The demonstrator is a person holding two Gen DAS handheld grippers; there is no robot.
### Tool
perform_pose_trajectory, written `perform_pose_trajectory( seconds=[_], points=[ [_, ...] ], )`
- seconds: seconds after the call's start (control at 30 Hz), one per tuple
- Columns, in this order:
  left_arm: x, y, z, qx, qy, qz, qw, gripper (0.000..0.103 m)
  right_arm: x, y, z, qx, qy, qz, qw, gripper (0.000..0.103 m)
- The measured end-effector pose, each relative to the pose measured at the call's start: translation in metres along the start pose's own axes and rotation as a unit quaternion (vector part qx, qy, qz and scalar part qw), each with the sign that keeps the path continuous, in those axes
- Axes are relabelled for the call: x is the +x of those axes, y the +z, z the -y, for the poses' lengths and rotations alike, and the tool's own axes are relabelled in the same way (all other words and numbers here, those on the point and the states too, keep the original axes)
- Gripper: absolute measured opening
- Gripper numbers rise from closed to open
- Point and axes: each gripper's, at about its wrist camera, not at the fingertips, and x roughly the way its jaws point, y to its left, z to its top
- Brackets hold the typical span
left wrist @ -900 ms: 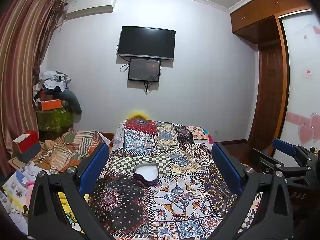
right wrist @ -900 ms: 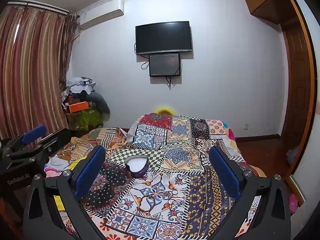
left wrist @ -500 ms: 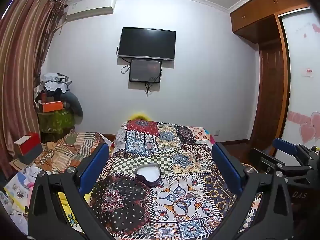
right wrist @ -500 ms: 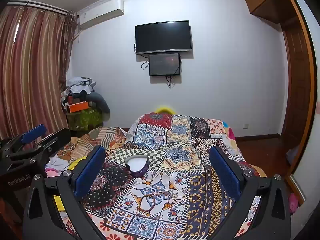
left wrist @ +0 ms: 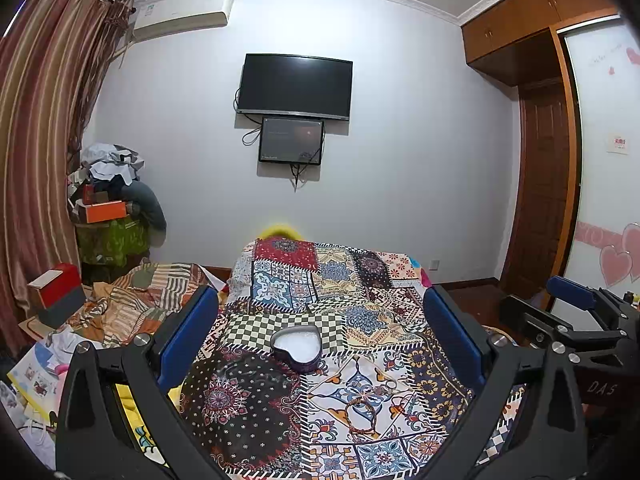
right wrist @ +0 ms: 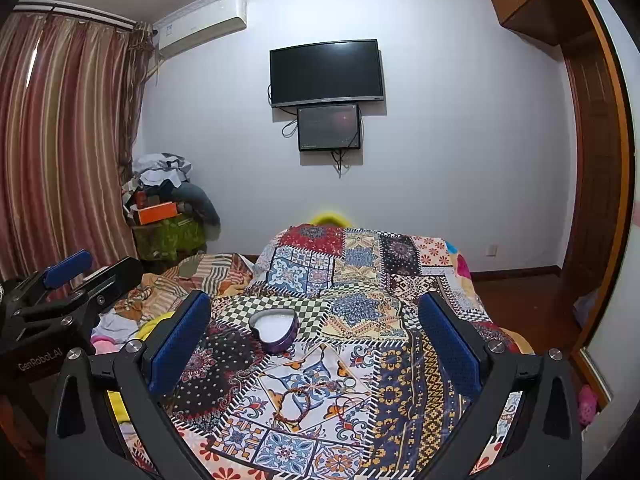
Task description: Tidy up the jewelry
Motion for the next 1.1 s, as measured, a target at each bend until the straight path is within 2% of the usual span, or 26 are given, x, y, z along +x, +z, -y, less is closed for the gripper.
perform_pose_trajectory(
  seconds=[1.1],
  points=[
    [0.0006, -0.0007, 0.0014, 0.0, 0.0, -0.001, 1.0, 0.103, 0.0008, 0.0021, -0.001, 0.002, -0.001, -0.002, 1.0, 0.103]
  ],
)
